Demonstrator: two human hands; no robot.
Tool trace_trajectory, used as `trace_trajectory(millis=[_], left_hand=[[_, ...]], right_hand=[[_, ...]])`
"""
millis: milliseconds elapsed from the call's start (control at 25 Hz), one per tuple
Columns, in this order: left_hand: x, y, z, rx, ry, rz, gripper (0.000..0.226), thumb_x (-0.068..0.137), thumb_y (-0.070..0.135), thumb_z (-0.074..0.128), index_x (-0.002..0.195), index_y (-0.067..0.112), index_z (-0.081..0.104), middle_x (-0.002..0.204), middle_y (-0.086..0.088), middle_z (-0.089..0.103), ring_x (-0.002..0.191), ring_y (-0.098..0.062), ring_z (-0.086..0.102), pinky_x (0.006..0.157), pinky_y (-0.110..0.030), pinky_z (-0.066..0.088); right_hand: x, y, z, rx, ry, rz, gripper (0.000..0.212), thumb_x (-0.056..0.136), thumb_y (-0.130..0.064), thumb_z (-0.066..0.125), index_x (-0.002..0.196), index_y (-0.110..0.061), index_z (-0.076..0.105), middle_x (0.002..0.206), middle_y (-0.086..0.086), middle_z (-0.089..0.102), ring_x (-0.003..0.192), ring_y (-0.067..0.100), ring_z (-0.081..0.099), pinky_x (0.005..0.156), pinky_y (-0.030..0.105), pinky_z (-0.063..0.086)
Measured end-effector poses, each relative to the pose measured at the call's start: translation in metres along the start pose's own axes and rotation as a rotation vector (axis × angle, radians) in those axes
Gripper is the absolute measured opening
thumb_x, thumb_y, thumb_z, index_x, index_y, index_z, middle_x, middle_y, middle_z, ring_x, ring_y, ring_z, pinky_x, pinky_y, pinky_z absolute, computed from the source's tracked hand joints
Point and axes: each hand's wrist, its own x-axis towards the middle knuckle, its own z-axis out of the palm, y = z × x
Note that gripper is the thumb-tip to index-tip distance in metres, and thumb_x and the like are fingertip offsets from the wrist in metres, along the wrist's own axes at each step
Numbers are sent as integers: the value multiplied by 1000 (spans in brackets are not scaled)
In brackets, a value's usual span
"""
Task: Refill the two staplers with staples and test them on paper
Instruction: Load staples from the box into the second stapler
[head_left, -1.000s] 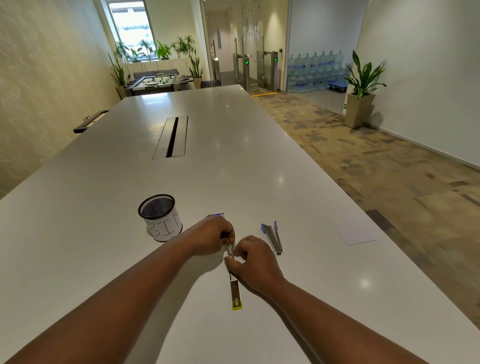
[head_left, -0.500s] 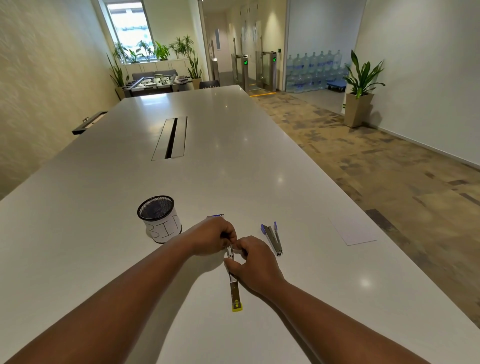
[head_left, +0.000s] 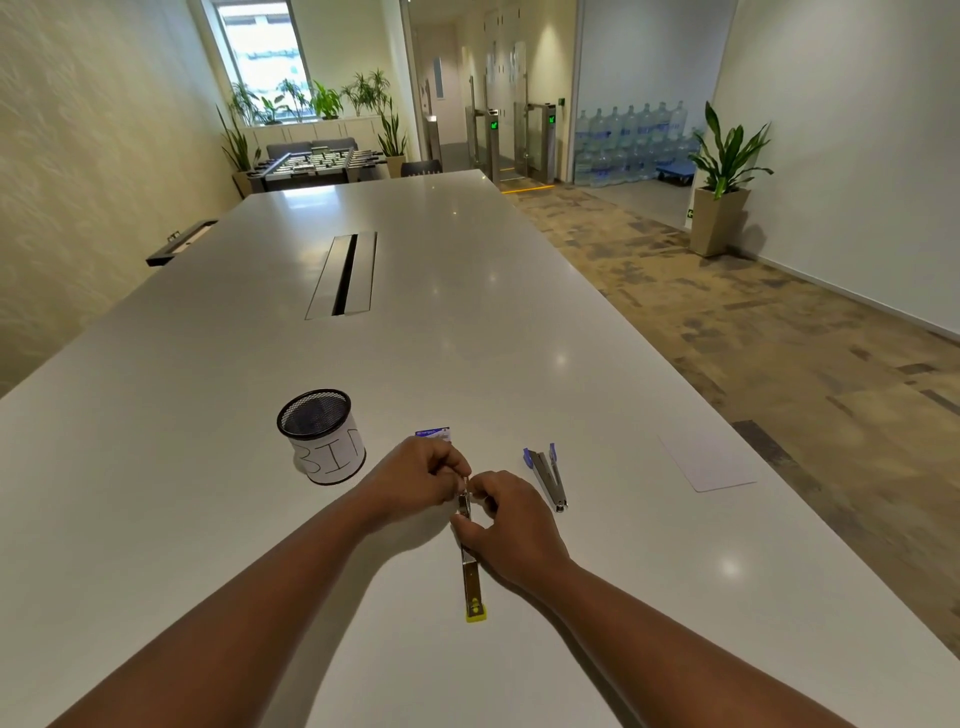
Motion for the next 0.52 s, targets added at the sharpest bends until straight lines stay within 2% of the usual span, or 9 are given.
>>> trace_trajectory(millis=[80,200,280,360,440,520], left_hand=[[-3,-6,2,-224,-2,-90,16,89,-1,64,91,9,77,80,-12,77,69,-13,68,66,-24,56],[-6,-14,6,-385,35,-167,13,90,0,67,92,9,76,76,-8,76,70,-15,70,65,-23,57],[-7,-19,9,-383,76,-167,14,89,0,70,92,13,76,80,-5,76,75,-18,70,69,-27,59],[-8,-22,11,-338,61,-177,20,84,2,77,96,18,77,95,-8,76,88,-21,72,79,-31,62],[-7,-23,10,-288,22,-211,35,76,3,85,105,21,75,110,-11,69,104,-23,69,89,-37,62],[-4,-21,7,-245,-9,-232,46,72,2,88,110,23,72,111,-12,63,106,-20,65,86,-32,62]], right_hand=[[0,0,0,-4,-13,-7,23,80,-40,69,100,-29,67,83,-12,55,77,5,48,69,24,45],[-1,-1,-1,-12,-20,-20,14,81,-38,68,90,-28,65,84,-10,57,75,6,48,67,25,45],[-1,0,-1,-24,-17,-26,14,81,-38,69,85,-25,63,83,-9,58,75,6,49,66,24,43],[-1,0,-1,-18,-15,-32,13,82,-35,71,86,-24,65,85,-8,60,77,6,50,65,20,41],[-1,0,-2,-10,-23,-43,12,83,-33,72,86,-25,64,86,-10,61,77,4,52,64,15,38],[-1,0,-3,-8,-33,-57,11,83,-31,71,86,-26,62,87,-12,59,77,0,51,63,13,36]])
